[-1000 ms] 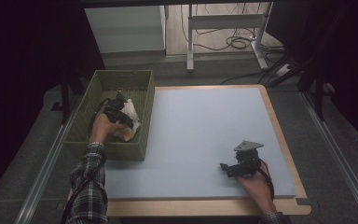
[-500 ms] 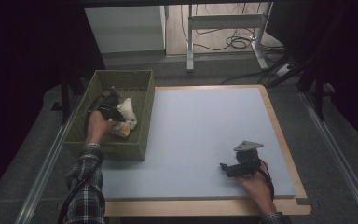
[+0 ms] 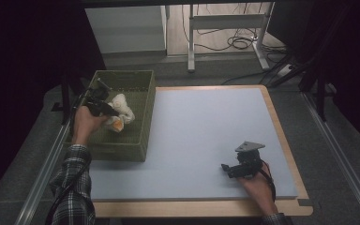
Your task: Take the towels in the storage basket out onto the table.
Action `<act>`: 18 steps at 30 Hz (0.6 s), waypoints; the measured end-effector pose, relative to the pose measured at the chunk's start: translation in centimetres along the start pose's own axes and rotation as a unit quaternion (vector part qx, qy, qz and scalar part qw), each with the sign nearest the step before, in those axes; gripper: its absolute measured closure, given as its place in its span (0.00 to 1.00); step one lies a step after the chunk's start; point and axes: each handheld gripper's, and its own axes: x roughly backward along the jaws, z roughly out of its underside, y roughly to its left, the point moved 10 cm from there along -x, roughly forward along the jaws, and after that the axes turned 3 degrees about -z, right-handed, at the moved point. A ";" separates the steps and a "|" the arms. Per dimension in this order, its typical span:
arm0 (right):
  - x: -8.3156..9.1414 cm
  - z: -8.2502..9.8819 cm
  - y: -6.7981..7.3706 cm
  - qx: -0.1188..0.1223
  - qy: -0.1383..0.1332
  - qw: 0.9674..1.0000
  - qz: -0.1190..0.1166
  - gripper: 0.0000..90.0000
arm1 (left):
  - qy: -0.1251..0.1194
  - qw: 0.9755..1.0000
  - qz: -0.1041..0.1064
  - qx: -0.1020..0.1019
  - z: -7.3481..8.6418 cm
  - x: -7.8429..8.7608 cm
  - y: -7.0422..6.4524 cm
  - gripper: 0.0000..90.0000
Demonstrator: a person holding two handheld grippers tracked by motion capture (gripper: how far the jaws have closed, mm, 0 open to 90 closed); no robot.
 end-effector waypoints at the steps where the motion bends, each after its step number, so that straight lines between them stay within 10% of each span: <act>1: 0.0 0.0 0.0 0.000 0.000 1.000 0.000 0.04 | 0.000 1.000 0.000 0.000 0.0 0.0 0.0 0.86; 18: 0.0 0.0 0.0 0.000 0.000 1.000 0.000 0.04 | -0.039 0.999 -0.010 -0.020 -0.6 5.5 -1.4 0.85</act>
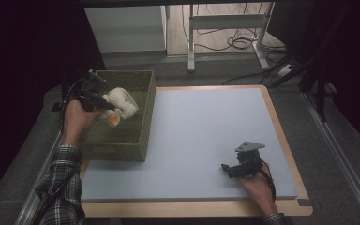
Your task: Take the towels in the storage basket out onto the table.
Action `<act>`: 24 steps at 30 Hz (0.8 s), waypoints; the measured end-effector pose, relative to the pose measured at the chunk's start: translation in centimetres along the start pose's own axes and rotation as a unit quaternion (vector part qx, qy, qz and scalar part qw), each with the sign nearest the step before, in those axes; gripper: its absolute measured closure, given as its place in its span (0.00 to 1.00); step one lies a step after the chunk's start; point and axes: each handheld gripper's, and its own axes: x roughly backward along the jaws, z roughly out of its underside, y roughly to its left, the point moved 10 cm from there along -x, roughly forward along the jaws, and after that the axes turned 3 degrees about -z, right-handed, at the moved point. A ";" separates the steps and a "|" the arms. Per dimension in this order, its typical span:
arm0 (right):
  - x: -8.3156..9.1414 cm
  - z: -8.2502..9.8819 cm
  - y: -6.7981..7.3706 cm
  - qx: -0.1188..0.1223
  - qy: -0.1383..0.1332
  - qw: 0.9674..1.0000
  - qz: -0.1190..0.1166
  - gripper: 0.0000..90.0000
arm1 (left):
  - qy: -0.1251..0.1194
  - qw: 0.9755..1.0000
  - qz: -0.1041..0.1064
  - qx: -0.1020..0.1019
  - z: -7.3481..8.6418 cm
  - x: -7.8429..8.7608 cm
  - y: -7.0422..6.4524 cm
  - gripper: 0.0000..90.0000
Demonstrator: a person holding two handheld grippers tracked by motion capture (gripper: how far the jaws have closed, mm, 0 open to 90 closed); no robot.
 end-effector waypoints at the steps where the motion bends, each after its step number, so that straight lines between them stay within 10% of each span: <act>1: 0.0 0.0 0.0 0.000 0.000 1.000 0.000 0.04 | 0.001 1.000 -0.001 -0.004 0.0 0.4 0.0 0.85; 24: 0.0 0.0 0.0 -0.002 -0.001 1.000 0.000 0.04 | -0.047 0.998 0.011 -0.031 -1.6 7.0 -2.5 0.85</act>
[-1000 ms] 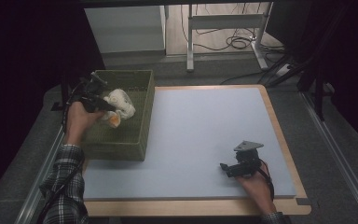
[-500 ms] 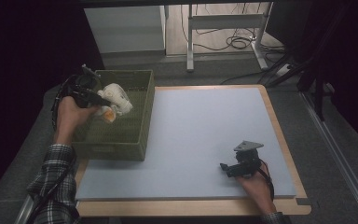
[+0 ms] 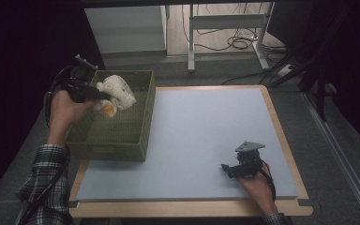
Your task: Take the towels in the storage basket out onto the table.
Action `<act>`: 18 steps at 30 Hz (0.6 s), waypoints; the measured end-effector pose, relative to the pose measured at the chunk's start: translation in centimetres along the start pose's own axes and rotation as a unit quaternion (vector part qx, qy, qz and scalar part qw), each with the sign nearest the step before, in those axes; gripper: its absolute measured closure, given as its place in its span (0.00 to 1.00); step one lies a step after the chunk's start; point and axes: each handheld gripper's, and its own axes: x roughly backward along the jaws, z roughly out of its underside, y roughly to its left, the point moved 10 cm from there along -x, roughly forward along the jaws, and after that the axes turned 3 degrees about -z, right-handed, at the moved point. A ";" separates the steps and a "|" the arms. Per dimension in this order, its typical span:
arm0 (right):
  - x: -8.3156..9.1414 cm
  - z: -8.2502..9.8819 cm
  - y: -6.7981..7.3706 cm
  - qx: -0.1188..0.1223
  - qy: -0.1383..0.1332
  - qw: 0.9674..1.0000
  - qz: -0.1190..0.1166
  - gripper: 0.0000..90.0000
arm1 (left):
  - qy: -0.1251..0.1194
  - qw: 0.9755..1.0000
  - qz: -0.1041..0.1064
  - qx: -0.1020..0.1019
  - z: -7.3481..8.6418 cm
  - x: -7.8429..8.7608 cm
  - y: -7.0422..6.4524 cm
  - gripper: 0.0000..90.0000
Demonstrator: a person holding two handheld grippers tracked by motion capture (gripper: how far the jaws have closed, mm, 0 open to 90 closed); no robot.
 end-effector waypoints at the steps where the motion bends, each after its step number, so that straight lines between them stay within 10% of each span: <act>1: 0.0 0.0 0.0 0.000 0.000 1.000 0.000 0.04 | -0.002 1.000 0.002 -0.001 -0.2 0.2 -0.2 0.85; 18: 0.0 0.0 0.0 0.000 0.001 1.000 0.000 0.04 | -0.022 0.998 0.030 -0.054 -2.7 0.9 -5.3 0.84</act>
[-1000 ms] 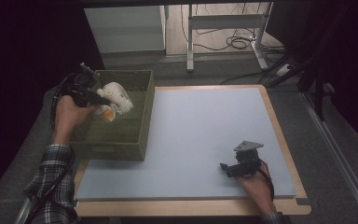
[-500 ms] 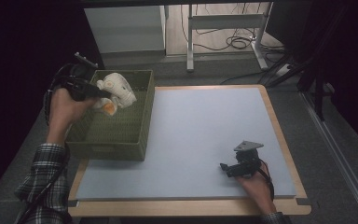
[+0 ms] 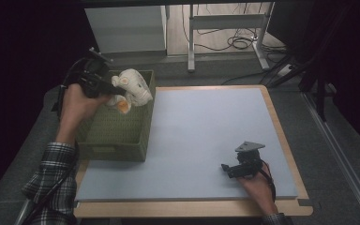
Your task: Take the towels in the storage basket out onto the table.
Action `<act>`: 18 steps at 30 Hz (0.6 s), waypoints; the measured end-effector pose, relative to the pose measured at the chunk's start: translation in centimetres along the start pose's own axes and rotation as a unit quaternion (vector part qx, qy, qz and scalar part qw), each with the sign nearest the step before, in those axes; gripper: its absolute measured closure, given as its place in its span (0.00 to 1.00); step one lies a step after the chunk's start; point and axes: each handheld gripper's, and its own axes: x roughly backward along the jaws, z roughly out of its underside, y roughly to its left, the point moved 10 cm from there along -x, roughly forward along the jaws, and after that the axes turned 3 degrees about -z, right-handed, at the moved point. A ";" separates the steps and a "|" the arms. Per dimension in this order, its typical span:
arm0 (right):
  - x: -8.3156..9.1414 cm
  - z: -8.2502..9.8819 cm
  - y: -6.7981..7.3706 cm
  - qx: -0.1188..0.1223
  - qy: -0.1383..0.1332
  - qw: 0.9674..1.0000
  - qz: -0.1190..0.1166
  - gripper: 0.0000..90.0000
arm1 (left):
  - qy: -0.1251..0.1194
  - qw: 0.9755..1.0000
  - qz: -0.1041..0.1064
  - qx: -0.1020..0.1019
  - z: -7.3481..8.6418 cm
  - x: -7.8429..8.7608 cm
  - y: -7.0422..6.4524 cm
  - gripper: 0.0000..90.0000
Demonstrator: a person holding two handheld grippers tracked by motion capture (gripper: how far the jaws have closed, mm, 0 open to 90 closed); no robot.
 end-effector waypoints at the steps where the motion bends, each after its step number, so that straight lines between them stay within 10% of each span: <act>1: 0.0 0.0 0.0 0.000 0.000 1.000 0.000 0.04 | -0.001 1.000 0.003 -0.003 -0.2 -0.2 -0.5 0.84; 18: 0.0 0.0 0.0 0.002 0.000 1.000 0.000 0.04 | 0.001 0.997 0.041 -0.060 -1.8 -3.5 -6.4 0.84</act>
